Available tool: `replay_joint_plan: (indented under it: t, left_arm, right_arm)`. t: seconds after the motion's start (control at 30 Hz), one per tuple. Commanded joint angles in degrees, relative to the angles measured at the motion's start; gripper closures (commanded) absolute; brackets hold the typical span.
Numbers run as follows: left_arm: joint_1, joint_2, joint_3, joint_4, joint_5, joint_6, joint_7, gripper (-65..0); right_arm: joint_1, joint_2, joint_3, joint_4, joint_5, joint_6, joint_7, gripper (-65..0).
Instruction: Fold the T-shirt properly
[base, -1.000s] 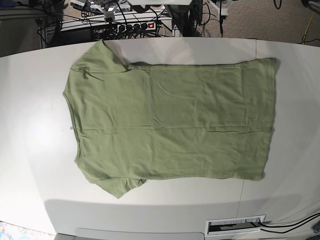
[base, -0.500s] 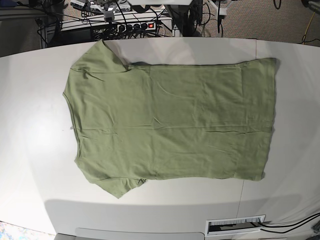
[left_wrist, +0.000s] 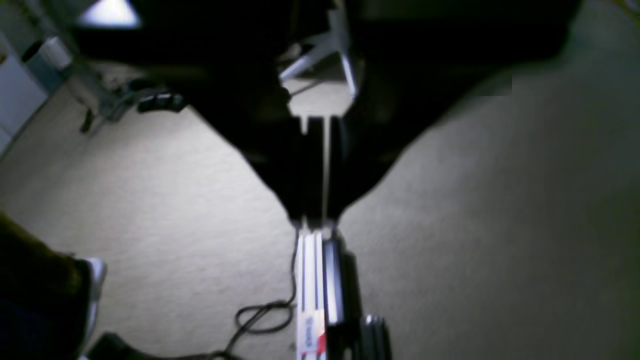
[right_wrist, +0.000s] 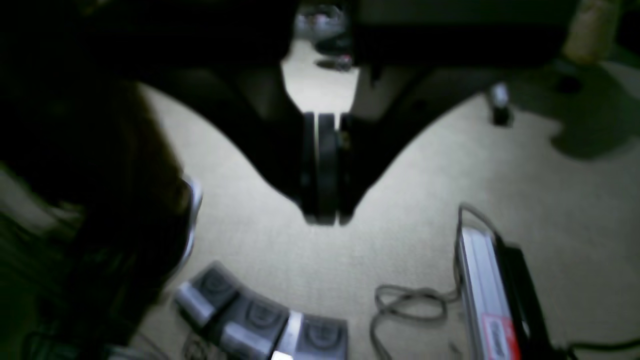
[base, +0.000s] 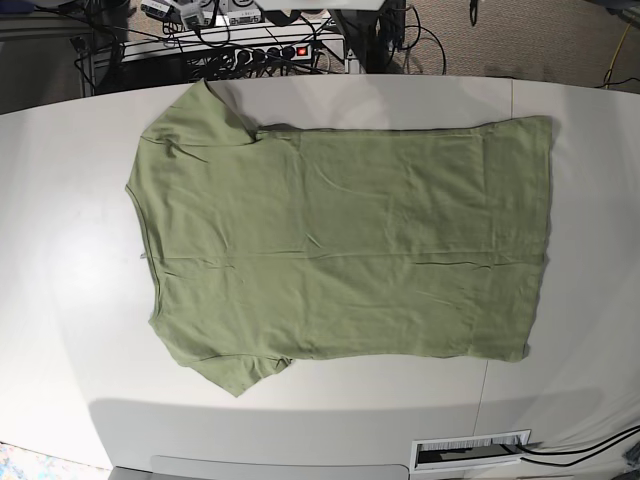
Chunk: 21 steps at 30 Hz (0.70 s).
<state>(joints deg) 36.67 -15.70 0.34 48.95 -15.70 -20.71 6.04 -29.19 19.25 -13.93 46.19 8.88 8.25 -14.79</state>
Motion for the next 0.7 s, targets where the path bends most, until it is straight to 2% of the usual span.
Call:
replay_joint_plan:
  t: [0.0, 0.1, 0.23, 0.33, 0.43, 0.53, 0.67]
  left_arm:
    - [2.82, -1.51, -0.09, 2.47, 0.0, -1.27, -0.04, 0.0]
    - [8.52, -4.15, -0.09, 10.4, 0.0, -1.86, -0.07, 0.0]
    - [15.04, -7.04, -0.11, 19.37, 0.0, -1.81, -0.07, 0.0]
    - [18.99, -8.83, -0.22, 24.44, 0.02, -1.4, -0.09, 0.0]
    - [22.32, -10.29, -0.66, 28.65, 0.02, -1.46, -0.07, 0.0]
    - [25.7, -10.93, -2.49, 32.46, 0.04, -1.44, -0.07, 0.0]
    - [29.79, -11.02, -6.4, 37.33, 0.02, -1.92, -0.07, 0.0]
  right_arm:
    - [-2.38, 1.88, 0.11, 2.54, 0.07, 0.15, -0.07, 0.0]
    - [-7.63, 5.42, 0.11, 10.71, -0.22, 0.13, -0.11, 0.0]
    - [-14.27, 8.94, 0.11, 21.03, -6.45, 0.09, -0.2, 0.0]
    - [-18.67, 10.97, 0.13, 27.47, -8.66, 0.02, -0.42, 0.0]
    - [-22.34, 12.24, 0.17, 33.35, -10.08, -0.02, -1.79, 0.0]
    - [-25.7, 12.61, 0.63, 38.71, -14.62, -0.11, -3.06, 0.0]
    - [-29.22, 12.98, 2.99, 44.61, -15.21, -0.15, -3.54, 0.0]
